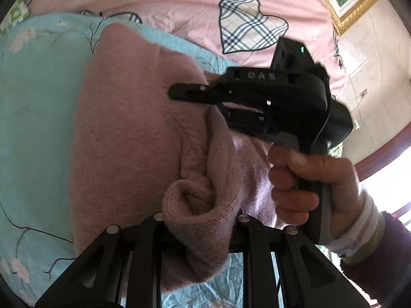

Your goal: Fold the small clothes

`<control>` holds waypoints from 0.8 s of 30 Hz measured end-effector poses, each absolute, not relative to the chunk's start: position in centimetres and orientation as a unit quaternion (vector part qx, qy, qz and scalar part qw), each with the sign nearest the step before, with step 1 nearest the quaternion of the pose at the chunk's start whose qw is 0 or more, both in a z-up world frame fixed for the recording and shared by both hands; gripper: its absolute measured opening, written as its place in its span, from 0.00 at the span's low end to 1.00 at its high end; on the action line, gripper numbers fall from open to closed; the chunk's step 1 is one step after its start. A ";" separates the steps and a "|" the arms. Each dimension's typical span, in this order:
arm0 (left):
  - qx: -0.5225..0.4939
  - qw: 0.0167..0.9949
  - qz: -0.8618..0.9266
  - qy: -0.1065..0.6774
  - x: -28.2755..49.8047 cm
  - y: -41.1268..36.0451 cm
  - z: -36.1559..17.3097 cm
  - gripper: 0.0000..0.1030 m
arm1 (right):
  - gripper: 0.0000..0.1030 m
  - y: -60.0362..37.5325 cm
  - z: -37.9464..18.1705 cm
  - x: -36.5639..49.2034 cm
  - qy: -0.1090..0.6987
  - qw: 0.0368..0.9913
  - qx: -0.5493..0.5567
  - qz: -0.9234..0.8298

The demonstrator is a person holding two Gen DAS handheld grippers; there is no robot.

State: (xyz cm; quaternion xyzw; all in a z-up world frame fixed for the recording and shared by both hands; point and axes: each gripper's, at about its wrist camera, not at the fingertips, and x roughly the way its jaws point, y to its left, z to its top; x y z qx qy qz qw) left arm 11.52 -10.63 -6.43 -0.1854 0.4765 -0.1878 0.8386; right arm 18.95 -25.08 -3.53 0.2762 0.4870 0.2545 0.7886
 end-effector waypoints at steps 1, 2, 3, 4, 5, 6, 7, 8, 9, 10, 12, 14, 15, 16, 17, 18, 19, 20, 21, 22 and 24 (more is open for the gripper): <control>-0.182 0.842 -0.190 0.471 11.5 -10.9 -5.7 0.18 | 0.16 -25.0 -2.5 18.8 0.479 0.796 0.265 0.259; -0.181 0.844 -0.194 0.467 11.3 -11.0 -5.1 0.18 | 0.15 -25.2 -1.5 18.4 0.468 0.802 0.261 0.266; -0.182 0.846 -0.203 0.458 11.2 -11.6 -4.1 0.18 | 0.15 -25.6 -0.4 18.0 0.454 0.808 0.257 0.274; -0.184 0.846 -0.211 0.454 11.2 -12.0 -3.6 0.19 | 0.15 -26.3 0.8 17.3 0.440 0.815 0.252 0.282; -0.188 0.843 -0.226 0.450 11.2 -13.0 -3.0 0.19 | 0.15 -27.2 2.2 16.5 0.425 0.823 0.244 0.286; -0.188 0.841 -0.235 0.449 11.2 -13.6 -2.8 0.19 | 0.14 -28.1 3.0 15.9 0.415 0.830 0.238 0.287; -0.182 0.839 -0.249 0.449 11.3 -15.1 -2.7 0.19 | 0.14 -29.1 3.7 15.1 0.406 0.838 0.230 0.284; -0.175 0.836 -0.258 0.451 11.4 -16.4 -2.8 0.19 | 0.14 -30.8 4.2 14.2 0.401 0.847 0.220 0.272; -0.169 0.832 -0.267 0.455 11.5 -17.8 -3.2 0.19 | 0.14 -31.8 4.1 13.8 0.402 0.851 0.214 0.262; -0.165 0.829 -0.273 0.460 11.7 -19.0 -3.8 0.19 | 0.14 -33.2 3.8 13.4 0.406 0.855 0.207 0.247; -0.155 0.819 -0.280 0.476 12.0 -21.5 -5.3 0.19 | 0.14 -36.0 2.4 13.0 0.421 0.855 0.212 0.215; -0.143 0.812 -0.282 0.490 12.2 -23.3 -6.7 0.19 | 0.14 -38.1 0.5 12.8 0.437 0.852 0.220 0.189; -0.134 0.811 -0.281 0.496 12.3 -24.1 -7.2 0.19 | 0.14 -38.7 0.0 12.8 0.441 0.851 0.217 0.183; -0.126 0.811 -0.277 0.500 12.3 -24.5 -7.7 0.19 | 0.14 -39.1 -0.5 12.7 0.445 0.851 0.215 0.176; -0.121 0.810 -0.274 0.504 12.5 -24.8 -8.1 0.19 | 0.14 -39.5 -1.2 12.7 0.446 0.850 0.218 0.174; -0.122 0.809 -0.272 0.507 12.6 -24.8 -8.4 0.19 | 0.14 -40.0 -1.4 12.7 0.446 0.850 0.221 0.173; -0.125 0.808 -0.271 0.508 12.8 -24.8 -8.5 0.19 | 0.14 -40.2 -1.6 12.6 0.446 0.849 0.224 0.172; -0.127 0.807 -0.270 0.510 12.9 -24.7 -8.5 0.19 | 0.14 -40.3 -1.8 12.7 0.445 0.849 0.226 0.173; -0.132 0.806 -0.268 0.511 13.9 -25.0 -8.5 0.19 | 0.14 -40.3 -1.8 12.7 0.444 0.850 0.226 0.174; -0.135 0.806 -0.267 0.511 14.3 -25.1 -8.2 0.19 | 0.14 -40.3 -1.8 12.7 0.443 0.851 0.225 0.174; -0.133 0.808 -0.265 0.510 14.5 -25.0 -8.1 0.20 | 0.14 -40.3 -1.9 12.6 0.439 0.852 0.228 0.172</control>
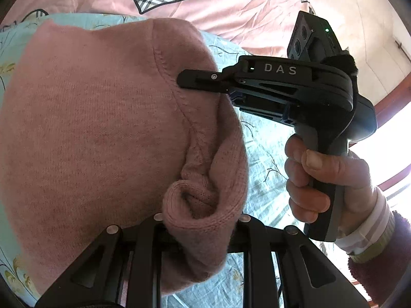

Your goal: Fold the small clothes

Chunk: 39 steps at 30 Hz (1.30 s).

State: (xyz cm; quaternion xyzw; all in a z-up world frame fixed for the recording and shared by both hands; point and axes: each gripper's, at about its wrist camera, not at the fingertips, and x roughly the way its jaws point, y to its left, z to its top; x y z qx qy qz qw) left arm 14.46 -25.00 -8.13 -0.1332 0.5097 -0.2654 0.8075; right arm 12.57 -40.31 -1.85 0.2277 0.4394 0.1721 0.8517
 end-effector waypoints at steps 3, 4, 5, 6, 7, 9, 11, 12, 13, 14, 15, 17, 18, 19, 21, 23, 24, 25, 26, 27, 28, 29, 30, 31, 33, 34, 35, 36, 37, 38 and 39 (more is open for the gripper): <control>-0.120 0.808 -0.263 0.514 13.9 -25.3 -8.4 0.25 | 0.14 -40.7 -2.5 12.4 0.445 0.850 0.226 0.165; -0.118 0.806 -0.261 0.518 13.8 -25.3 -8.6 0.26 | 0.15 -40.7 -2.7 12.4 0.450 0.849 0.227 0.161; -0.117 0.804 -0.261 0.521 13.8 -25.3 -8.6 0.28 | 0.19 -40.8 -3.0 12.5 0.455 0.845 0.231 0.159; -0.120 0.801 -0.265 0.523 13.8 -25.2 -8.6 0.33 | 0.21 -40.8 -3.0 12.4 0.455 0.845 0.232 0.159; -0.121 0.800 -0.268 0.524 13.6 -25.3 -8.6 0.38 | 0.24 -40.9 -3.0 12.2 0.453 0.847 0.230 0.156; -0.121 0.795 -0.275 0.527 13.1 -25.2 -8.3 0.44 | 0.31 -41.0 -2.9 12.0 0.450 0.852 0.225 0.148; -0.117 0.793 -0.278 0.529 12.3 -25.4 -8.1 0.51 | 0.37 -41.4 -2.9 11.5 0.448 0.854 0.227 0.140; -0.116 0.792 -0.279 0.530 11.8 -25.4 -7.8 0.52 | 0.41 -41.5 -3.0 11.2 0.447 0.854 0.229 0.136; -0.113 0.792 -0.279 0.530 11.3 -25.5 -7.6 0.54 | 0.44 -41.7 -3.0 11.1 0.447 0.854 0.231 0.134; -0.109 0.792 -0.280 0.532 10.6 -25.6 -7.4 0.55 | 0.51 -41.9 -3.1 10.7 0.446 0.853 0.236 0.131; -0.110 0.789 -0.279 0.536 10.0 -25.2 -7.2 0.56 | 0.59 -42.1 -3.2 10.5 0.446 0.853 0.239 0.131; -0.117 0.789 -0.275 0.538 9.2 -24.4 -6.8 0.57 | 0.63 -42.4 -3.2 9.8 0.443 0.852 0.245 0.133; -0.121 0.790 -0.269 0.538 8.8 -23.7 -6.4 0.59 | 0.64 -42.5 -3.2 9.6 0.442 0.852 0.247 0.134; -0.126 0.791 -0.262 0.539 8.5 -22.9 -6.1 0.62 | 0.64 -42.7 -3.2 9.4 0.441 0.851 0.251 0.136; -0.141 0.799 -0.240 0.532 8.0 -20.6 -5.3 0.65 | 0.67 -43.0 -3.1 9.0 0.439 0.850 0.257 0.138; -0.152 0.806 -0.223 0.526 8.1 -18.7 -4.9 0.68 | 0.70 -43.2 -3.0 8.8 0.435 0.848 0.267 0.143; -0.161 0.809 -0.213 0.523 8.2 -17.5 -4.8 0.70 | 0.72 -43.2 -3.0 8.8 0.434 0.847 0.270 0.146; -0.169 0.812 -0.201 0.521 8.6 -16.4 -4.7 0.71 | 0.72 -43.1 -2.9 8.8 0.433 0.846 0.273 0.147; -0.180 0.813 -0.189 0.521 9.3 -15.1 -4.8 0.71 | 0.74 -43.0 -2.8 8.8 0.432 0.846 0.275 0.147; -0.185 0.813 -0.178 0.522 10.2 -14.2 -5.1 0.71 | 0.76 -42.8 -2.7 8.8 0.430 0.846 0.277 0.150; -0.189 0.814 -0.166 0.524 10.9 -13.3 -5.2 0.71 | 0.77 -42.6 -2.7 8.9 0.428 0.846 0.278 0.155; -0.197 0.814 -0.159 0.523 12.0 -12.4 -5.4 0.71 | 0.79 -42.4 -2.7 9.1 0.428 0.846 0.278 0.157; -0.203 0.814 -0.157 0.521 12.5 -11.8 -5.5 0.71 | 0.79 -42.2 -2.8 9.3 0.430 0.845 0.277 0.157; -0.212 0.816 -0.152 0.516 13.0 -10.9 -5.4 0.71 | 0.79 -41.9 -3.0 9.7 0.433 0.844 0.278 0.155; -0.228 0.818 -0.147 0.507 13.6 -9.3 -5.4 0.71 | 0.79 -41.7 -3.3 10.1 0.436 0.841 0.280 0.154; -0.232 0.819 -0.145 0.505 14.2 -8.7 -5.2 0.71 | 0.79 -41.5 -3.5 10.4 0.438 0.840 0.282 0.153; -0.233 0.818 -0.144 0.505 14.5 -8.2 -5.3 0.71 | 0.79 -41.4 -3.8 10.7 0.441 0.838 0.284 0.152; -0.233 0.815 -0.145 0.510 15.1 -7.8 -5.6 0.71 | 0.79 -41.3 -4.1 11.0 0.444 0.835 0.287 0.152; -0.235 0.810 -0.149 0.516 15.8 -7.4 -6.0 0.71 | 0.79 -41.3 -4.3 11.2 0.446 0.833 0.289 0.152; -0.238 0.807 -0.150 0.519 16.4 -7.2 -6.3 0.71 | 0.79 -41.2 -4.5 11.5 0.450 0.831 0.291 0.150; -0.241 0.804 -0.151 0.522 16.9 -7.0 -6.6 0.71 | 0.79 -41.1 -4.7 11.7 0.453 0.828 0.293 0.149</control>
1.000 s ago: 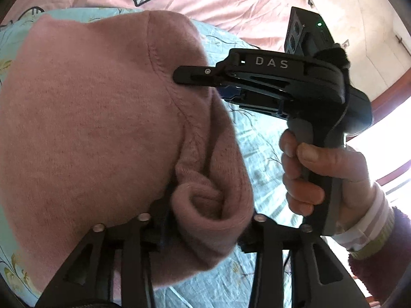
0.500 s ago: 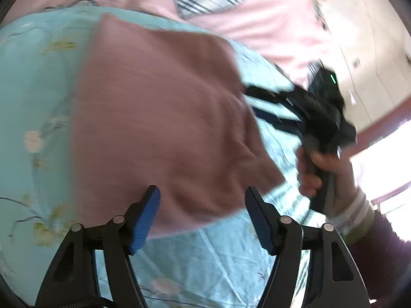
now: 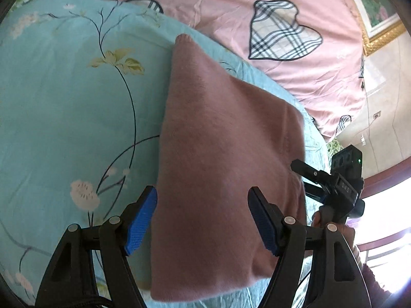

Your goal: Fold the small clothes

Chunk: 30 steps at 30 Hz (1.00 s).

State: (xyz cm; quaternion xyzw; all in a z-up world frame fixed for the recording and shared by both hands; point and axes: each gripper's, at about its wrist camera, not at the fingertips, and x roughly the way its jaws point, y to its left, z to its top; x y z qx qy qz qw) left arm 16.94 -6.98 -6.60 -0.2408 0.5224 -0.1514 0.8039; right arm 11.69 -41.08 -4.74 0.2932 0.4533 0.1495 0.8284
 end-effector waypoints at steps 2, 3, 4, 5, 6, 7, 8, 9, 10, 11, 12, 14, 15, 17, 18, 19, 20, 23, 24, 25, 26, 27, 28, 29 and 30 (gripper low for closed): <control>-0.250 0.795 -0.160 0.530 18.3 -7.6 -7.9 0.71 | 0.79 -40.8 -4.9 12.0 0.456 0.827 0.294 0.148; -0.253 0.791 -0.162 0.533 18.8 -7.6 -8.3 0.71 | 0.79 -40.7 -5.0 12.0 0.457 0.827 0.293 0.148; -0.253 0.789 -0.163 0.535 19.3 -7.8 -8.8 0.71 | 0.79 -40.6 -5.1 12.1 0.458 0.827 0.292 0.149; -0.253 0.787 -0.167 0.537 19.3 -7.6 -9.1 0.71 | 0.79 -40.4 -5.1 12.2 0.458 0.826 0.292 0.150; -0.255 0.784 -0.171 0.539 19.8 -7.8 -9.5 0.71 | 0.79 -40.3 -5.2 12.3 0.459 0.826 0.291 0.150; -0.257 0.781 -0.174 0.543 20.2 -8.0 -10.0 0.74 | 0.79 -40.2 -5.3 12.4 0.461 0.826 0.288 0.149; -0.257 0.778 -0.175 0.545 20.6 -8.3 -10.4 0.75 | 0.79 -40.0 -5.5 12.4 0.461 0.828 0.282 0.148; -0.258 0.775 -0.177 0.550 21.0 -8.4 -10.9 0.75 | 0.79 -39.8 -5.5 12.5 0.461 0.829 0.278 0.149; -0.260 0.771 -0.178 0.553 21.4 -8.5 -11.4 0.76 | 0.79 -39.7 -5.6 12.6 0.460 0.831 0.274 0.151; -0.263 0.768 -0.180 0.556 21.7 -8.6 -11.9 0.77 | 0.79 -39.5 -5.6 12.6 0.458 0.833 0.270 0.152; -0.266 0.765 -0.181 0.558 21.9 -8.7 -12.3 0.77 | 0.79 -39.3 -5.7 12.6 0.457 0.835 0.267 0.152; -0.282 0.756 -0.194 0.559 22.4 -8.8 -13.1 0.70 | 0.65 -38.8 -5.8 12.7 0.461 0.832 0.264 0.160; -0.291 0.750 -0.200 0.559 22.6 -8.8 -13.4 0.64 | 0.54 -38.6 -6.1 12.9 0.466 0.827 0.269 0.164; -0.297 0.748 -0.208 0.556 22.7 -8.8 -13.5 0.53 | 0.44 -38.5 -6.2 12.7 0.464 0.824 0.279 0.166; -0.298 0.748 -0.216 0.553 22.7 -8.7 -13.3 0.46 | 0.40 -38.4 -6.0 12.5 0.460 0.825 0.282 0.167; -0.297 0.749 -0.223 0.549 22.5 -8.6 -13.0 0.42 | 0.38 -38.4 -5.8 12.3 0.456 0.825 0.289 0.168; -0.296 0.750 -0.228 0.546 22.4 -8.5 -12.8 0.40 | 0.35 -38.2 -5.5 12.0 0.449 0.823 0.303 0.174; -0.298 0.752 -0.248 0.533 21.3 -7.8 -11.4 0.35 | 0.33 -37.5 -4.3 11.1 0.433 0.821 0.320 0.187; -0.298 0.755 -0.252 0.528 20.8 -7.5 -10.9 0.35 | 0.33 -36.8 -3.8 10.8 0.429 0.821 0.322 0.196; -0.296 0.759 -0.255 0.521 20.2 -7.0 -10.2 0.35 | 0.32 -36.2 -3.4 10.7 0.427 0.820 0.322 0.202; -0.295 0.763 -0.257 0.515 19.6 -6.4 -9.7 0.35 | 0.32 -35.3 -2.9 10.5 0.425 0.820 0.319 0.210; -0.295 0.768 -0.256 0.508 18.8 -5.4 -8.9 0.35 | 0.32 -34.3 -2.5 10.4 0.425 0.820 0.317 0.217; -0.298 0.771 -0.255 0.502 18.1 -4.2 -8.4 0.35 | 0.32 -33.3 -2.1 10.2 0.424 0.818 0.316 0.227; -0.304 0.774 -0.252 0.495 17.3 -2.8 -7.9 0.35 | 0.32 -31.9 -1.8 10.1 0.422 0.816 0.315 0.240; -0.314 0.777 -0.247 0.487 16.2 -0.7 -7.3 0.35 | 0.32 -30.6 -1.6 10.1 0.421 0.813 0.316 0.251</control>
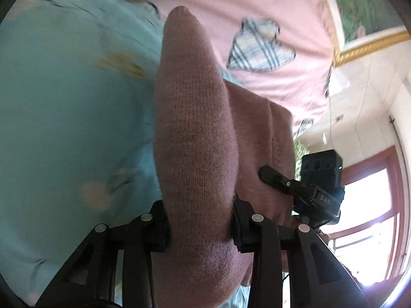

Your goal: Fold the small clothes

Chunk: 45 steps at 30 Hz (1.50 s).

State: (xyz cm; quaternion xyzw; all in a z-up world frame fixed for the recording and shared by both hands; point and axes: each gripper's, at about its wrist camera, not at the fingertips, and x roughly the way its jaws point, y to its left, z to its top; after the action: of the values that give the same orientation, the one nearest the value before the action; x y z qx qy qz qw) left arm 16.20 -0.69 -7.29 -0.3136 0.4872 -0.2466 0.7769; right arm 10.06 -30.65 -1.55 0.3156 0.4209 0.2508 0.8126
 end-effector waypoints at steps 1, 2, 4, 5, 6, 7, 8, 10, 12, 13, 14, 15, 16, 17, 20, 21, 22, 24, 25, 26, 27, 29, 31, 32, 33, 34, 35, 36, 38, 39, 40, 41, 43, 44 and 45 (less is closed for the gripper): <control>-0.320 0.779 -0.241 0.483 15.4 1.0 -7.0 0.35 | 0.32 -29.4 -1.4 10.1 0.420 0.809 0.317 0.263; -0.324 0.780 -0.237 0.481 14.8 2.3 -6.7 0.35 | 0.32 -27.8 -1.3 10.2 0.419 0.803 0.319 0.279; -0.330 0.785 -0.223 0.475 13.2 5.7 -6.3 0.35 | 0.32 -25.0 -1.4 10.6 0.422 0.793 0.318 0.302; -0.328 0.789 -0.212 0.474 12.2 7.7 -6.1 0.35 | 0.32 -23.0 -1.6 11.0 0.427 0.788 0.311 0.316; -0.325 0.793 -0.203 0.473 11.5 9.2 -5.9 0.35 | 0.32 -21.4 -1.9 11.2 0.432 0.784 0.306 0.326; -0.323 0.797 -0.196 0.471 10.8 10.4 -5.8 0.35 | 0.32 -19.1 -2.2 11.6 0.438 0.778 0.297 0.338; -0.322 0.800 -0.189 0.470 10.2 11.6 -5.8 0.35 | 0.32 -17.4 -2.6 11.9 0.443 0.774 0.291 0.347; -0.326 0.804 -0.172 0.467 9.1 14.0 -6.1 0.35 | 0.32 -14.9 -3.3 12.3 0.450 0.765 0.285 0.362; -0.333 0.805 -0.160 0.463 8.2 16.2 -6.6 0.35 | 0.32 -12.4 -4.2 12.7 0.457 0.757 0.280 0.373; -0.337 0.804 -0.157 0.464 7.9 16.9 -7.0 0.35 | 0.32 -11.4 -4.7 12.9 0.460 0.754 0.278 0.377; -0.341 0.801 -0.154 0.467 7.7 17.6 -7.6 0.35 | 0.32 -10.4 -5.4 13.3 0.465 0.752 0.276 0.377; -0.345 0.796 -0.146 0.475 7.5 18.6 -8.6 0.35 | 0.32 -10.2 -5.9 13.3 0.470 0.752 0.273 0.373; -0.347 0.792 -0.140 0.482 7.3 19.2 -9.5 0.36 | 0.32 -9.7 -6.5 13.5 0.477 0.754 0.269 0.363; -0.349 0.788 -0.134 0.488 7.3 19.4 -10.3 0.37 | 0.32 -9.3 -7.2 13.8 0.489 0.757 0.259 0.348; -0.368 0.780 -0.112 0.493 7.2 20.5 -12.1 0.42 | 0.40 -9.1 -8.3 14.4 0.506 0.771 0.236 0.305; -0.376 0.777 -0.111 0.492 7.2 20.6 -12.2 0.43 | 0.44 -9.3 -8.3 14.4 0.506 0.773 0.237 0.300; -0.377 0.777 -0.107 0.492 7.3 20.3 -12.0 0.45 | 0.47 -9.4 -8.1 14.2 0.508 0.777 0.235 0.289; -0.362 0.785 -0.097 0.494 7.0 20.1 -11.3 0.45 | 0.49 -9.8 -7.3 13.8 0.504 0.783 0.233 0.281; -0.350 0.789 -0.091 0.496 6.6 20.0 -10.8 0.45 | 0.49 -10.3 -6.8 13.4 0.501 0.788 0.231 0.275; -0.344 0.792 -0.088 0.497 6.4 20.0 -10.5 0.45 | 0.49 -10.9 -6.1 12.8 0.496 0.795 0.228 0.265; -0.335 0.797 -0.084 0.496 5.9 20.1 -9.9 0.45 | 0.49 -11.7 -5.7 12.2 0.488 0.803 0.228 0.255; -0.326 0.803 -0.077 0.493 4.7 20.7 -9.1 0.46 | 0.49 -12.5 -4.4 11.2 0.471 0.817 0.235 0.236; -0.324 0.807 -0.072 0.489 3.4 21.4 -8.4 0.46 | 0.49 -13.4 -3.6 9.8 0.453 0.828 0.245 0.221; -0.323 0.808 -0.072 0.487 3.1 21.2 -8.0 0.46 | 0.49 -13.9 -3.1 8.9 0.443 0.833 0.250 0.218; -0.321 0.810 -0.075 0.485 2.6 21.0 -7.5 0.46 | 0.49 -14.1 -2.7 8.2 0.437 0.834 0.256 0.221; -0.316 0.812 -0.079 0.485 2.3 20.6 -7.1 0.46 | 0.49 -14.1 -2.5 7.6 0.434 0.831 0.260 0.229; -0.311 0.814 -0.082 0.484 2.1 20.1 -6.7 0.46 | 0.49 -13.8 -2.4 7.2 0.435 0.828 0.263 0.238; -0.301 0.817 -0.090 0.484 1.8 19.5 -6.1 0.46 | 0.49 -13.3 -2.4 6.9 0.439 0.824 0.261 0.244; -0.279 0.822 -0.099 0.486 1.7 18.1 -5.3 0.46 | 0.48 -12.1 -2.8 6.5 0.451 0.820 0.249 0.250; -0.260 0.827 -0.104 0.487 1.6 17.2 -5.0 0.46 | 0.48 -11.6 -3.1 6.5 0.456 0.819 0.243 0.250; -0.253 0.828 -0.108 0.488 1.6 16.8 -4.9 0.46 | 0.48 -11.1 -3.5 6.6 0.463 0.818 0.237 0.246; -0.243 0.829 -0.114 0.491 1.6 16.1 -4.9 0.46 | 0.48 -10.8 -4.0 6.9 0.470 0.818 0.230 0.238; -0.235 0.827 -0.122 0.496 1.7 15.2 -5.2 0.46 | 0.47 -10.6 -4.9 7.6 0.478 0.818 0.233 0.222; -0.230 0.826 -0.127 0.499 1.6 14.9 -5.4 0.46 | 0.47 -10.8 -5.1 7.9 0.477 0.817 0.239 0.219; -0.222 0.828 -0.127 0.500 1.4 14.5 -5.6 0.46 | 0.47 -10.9 -5.2 8.3 0.474 0.816 0.248 0.219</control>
State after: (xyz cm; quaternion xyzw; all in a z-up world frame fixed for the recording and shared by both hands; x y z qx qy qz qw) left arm 1.44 14.49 -5.56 -0.2216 0.4996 -0.1268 0.8278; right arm 8.26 -10.93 -5.24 0.2478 0.4745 0.2186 0.8159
